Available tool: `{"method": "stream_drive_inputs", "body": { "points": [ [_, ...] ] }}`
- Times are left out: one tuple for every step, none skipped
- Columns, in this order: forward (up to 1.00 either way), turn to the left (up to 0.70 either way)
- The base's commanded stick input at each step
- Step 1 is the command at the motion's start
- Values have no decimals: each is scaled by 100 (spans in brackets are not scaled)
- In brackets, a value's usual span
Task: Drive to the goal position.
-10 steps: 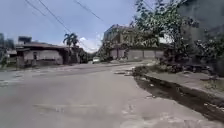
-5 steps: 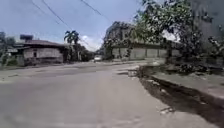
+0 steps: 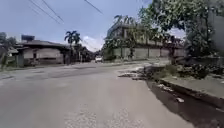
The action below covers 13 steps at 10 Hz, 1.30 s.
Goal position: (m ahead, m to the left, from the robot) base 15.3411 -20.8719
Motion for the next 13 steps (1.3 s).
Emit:
{"method": "stream_drive_inputs", "body": {
  "points": [
    [100, 0],
    [100, 0],
    [100, 0],
    [100, 0],
    [100, 0],
    [100, 0],
    [100, 0],
    [100, 0],
    [100, 0],
    [100, 0],
    [100, 0],
    [100, 0],
    [100, 0]
  ]
}}
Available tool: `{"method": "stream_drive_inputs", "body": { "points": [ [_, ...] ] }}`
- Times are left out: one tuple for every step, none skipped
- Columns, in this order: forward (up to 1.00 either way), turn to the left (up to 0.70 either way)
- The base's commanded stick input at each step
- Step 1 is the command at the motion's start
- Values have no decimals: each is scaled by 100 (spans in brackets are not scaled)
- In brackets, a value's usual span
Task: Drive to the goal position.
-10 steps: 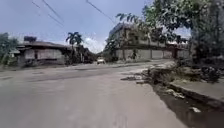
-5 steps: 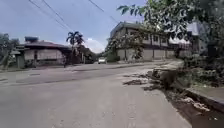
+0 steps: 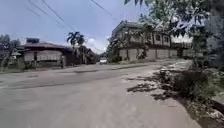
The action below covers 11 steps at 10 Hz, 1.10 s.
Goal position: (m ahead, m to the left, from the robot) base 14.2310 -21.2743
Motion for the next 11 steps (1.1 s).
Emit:
{"method": "stream_drive_inputs", "body": {
  "points": [
    [100, -26],
    [100, -37],
    [100, -39],
    [100, -39],
    [100, -4],
    [100, -1],
    [100, 0],
    [100, 0],
    [100, 0],
    [100, 0],
    [100, 0]
  ]
}}
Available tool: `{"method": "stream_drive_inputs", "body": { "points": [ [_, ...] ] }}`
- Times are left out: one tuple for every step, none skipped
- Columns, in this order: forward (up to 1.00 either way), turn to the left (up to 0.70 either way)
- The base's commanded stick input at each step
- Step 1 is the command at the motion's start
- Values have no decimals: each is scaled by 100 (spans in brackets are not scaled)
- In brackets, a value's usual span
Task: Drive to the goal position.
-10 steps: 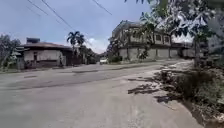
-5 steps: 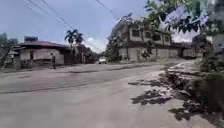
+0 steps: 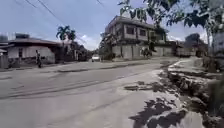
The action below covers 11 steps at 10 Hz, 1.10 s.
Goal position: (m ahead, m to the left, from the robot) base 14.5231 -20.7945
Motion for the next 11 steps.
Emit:
{"method": "stream_drive_inputs", "body": {
  "points": [
    [100, 0],
    [100, 0],
    [100, 0],
    [100, -2],
    [100, -9],
    [100, -31],
    [100, -38],
    [100, -38],
    [100, -39],
    [100, -39],
    [100, -39]
  ]
}}
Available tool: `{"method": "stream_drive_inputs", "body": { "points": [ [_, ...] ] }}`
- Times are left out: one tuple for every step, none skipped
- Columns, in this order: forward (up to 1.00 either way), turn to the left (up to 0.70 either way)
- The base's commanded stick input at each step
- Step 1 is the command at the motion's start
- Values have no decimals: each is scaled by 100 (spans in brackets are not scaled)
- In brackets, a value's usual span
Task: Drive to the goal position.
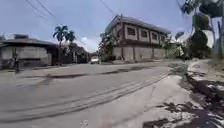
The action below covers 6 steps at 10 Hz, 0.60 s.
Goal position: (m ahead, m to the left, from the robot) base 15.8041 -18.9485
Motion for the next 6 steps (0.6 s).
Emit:
{"method": "stream_drive_inputs", "body": {
  "points": [
    [100, -25],
    [100, -14],
    [100, -5],
    [100, -3],
    [100, -3],
    [100, -3]
  ]
}}
